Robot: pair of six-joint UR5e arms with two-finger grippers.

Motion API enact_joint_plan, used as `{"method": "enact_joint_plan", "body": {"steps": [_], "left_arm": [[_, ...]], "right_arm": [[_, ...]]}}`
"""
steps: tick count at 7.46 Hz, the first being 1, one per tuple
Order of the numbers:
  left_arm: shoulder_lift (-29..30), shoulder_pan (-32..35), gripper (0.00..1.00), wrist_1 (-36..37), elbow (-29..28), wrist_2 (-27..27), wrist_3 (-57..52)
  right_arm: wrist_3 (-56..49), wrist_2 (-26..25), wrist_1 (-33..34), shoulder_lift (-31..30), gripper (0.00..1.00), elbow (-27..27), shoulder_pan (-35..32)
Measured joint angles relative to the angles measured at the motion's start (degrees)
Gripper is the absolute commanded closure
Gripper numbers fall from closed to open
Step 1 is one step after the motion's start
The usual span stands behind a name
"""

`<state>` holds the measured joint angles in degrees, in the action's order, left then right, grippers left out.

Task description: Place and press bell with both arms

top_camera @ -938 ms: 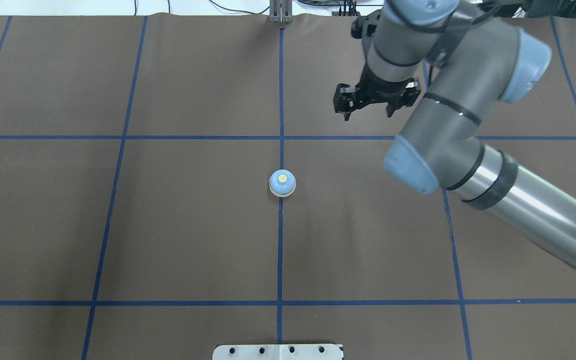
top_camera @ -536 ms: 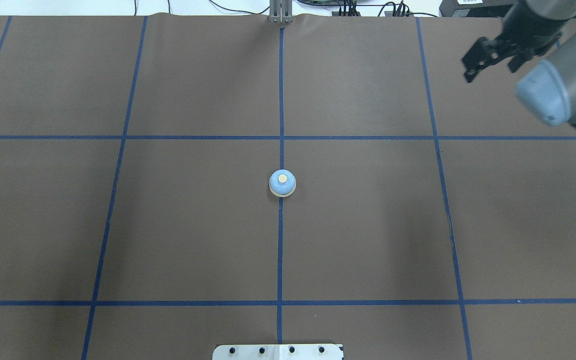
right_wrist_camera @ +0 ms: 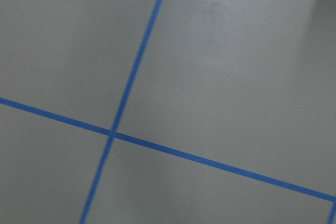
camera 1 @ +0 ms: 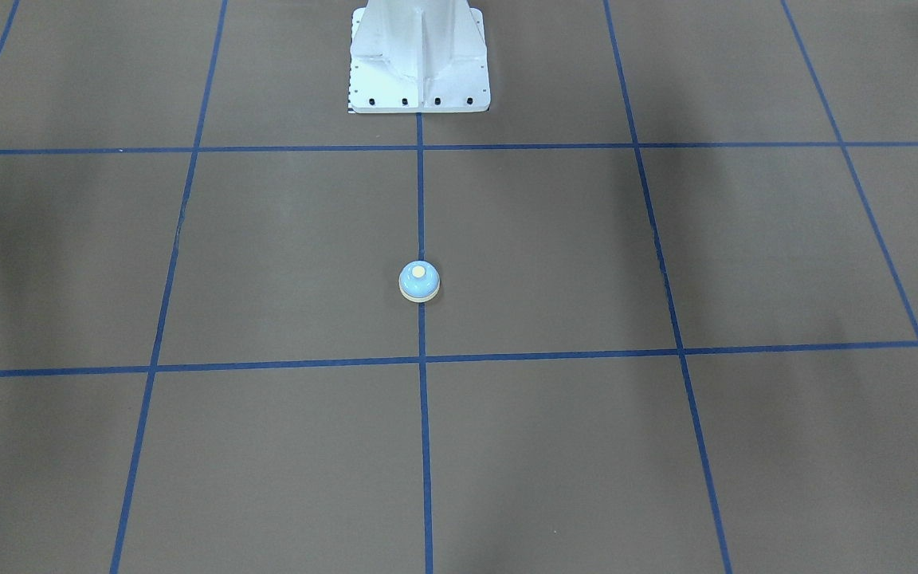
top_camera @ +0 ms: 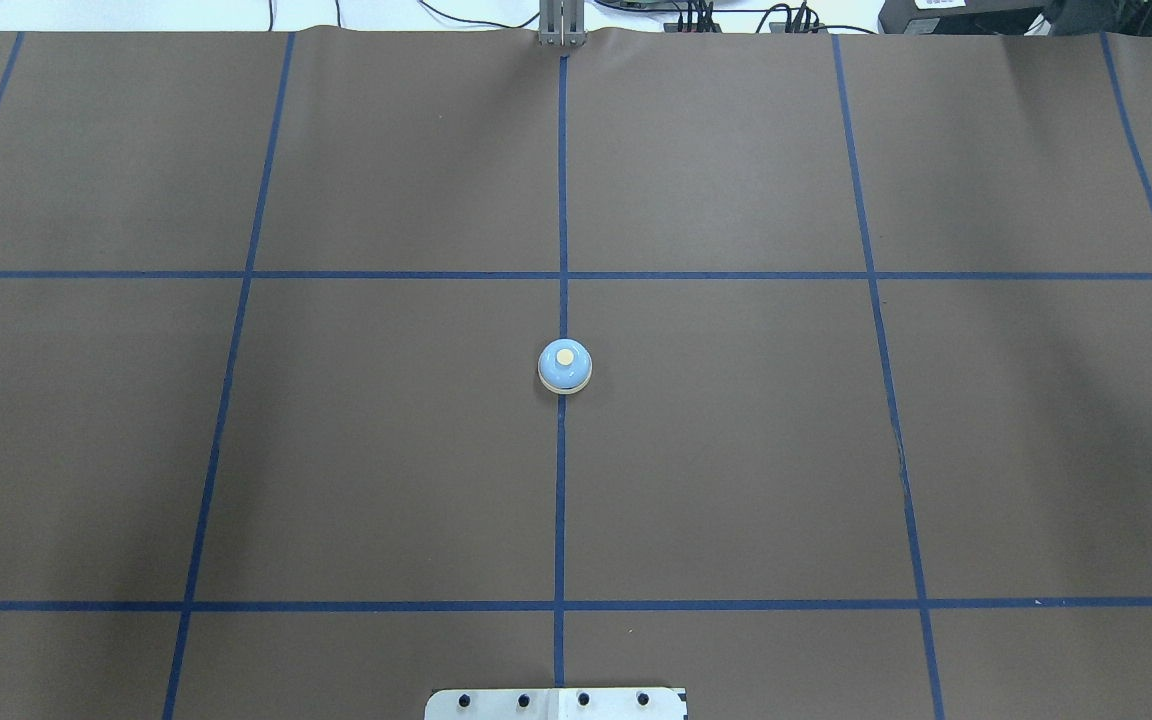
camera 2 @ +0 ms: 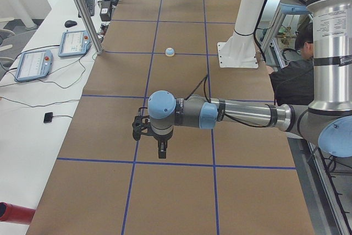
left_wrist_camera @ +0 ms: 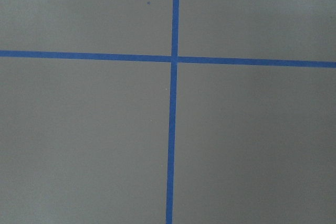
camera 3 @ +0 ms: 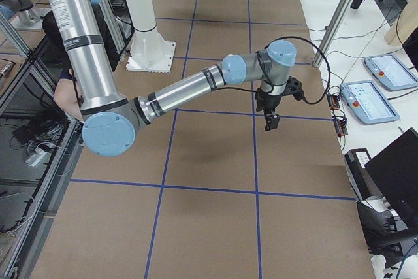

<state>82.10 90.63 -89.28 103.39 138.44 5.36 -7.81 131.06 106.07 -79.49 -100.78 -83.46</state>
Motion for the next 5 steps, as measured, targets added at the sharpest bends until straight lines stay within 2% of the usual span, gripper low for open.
{"method": "enact_joint_plan", "body": {"steps": [2, 5], "left_arm": [[-1.1, 0.2, 0.0, -0.6, 0.7, -0.6, -0.3], [-1.8, 1.2, 0.0, -3.6, 0.6, -1.1, 0.0]], "right_arm": [[-3.1, -0.2, -0.8, -5.9, 0.0, 0.2, -2.6], [-1.4, -0.1, -2.2, -8.0, 0.0, -0.2, -3.9]]}}
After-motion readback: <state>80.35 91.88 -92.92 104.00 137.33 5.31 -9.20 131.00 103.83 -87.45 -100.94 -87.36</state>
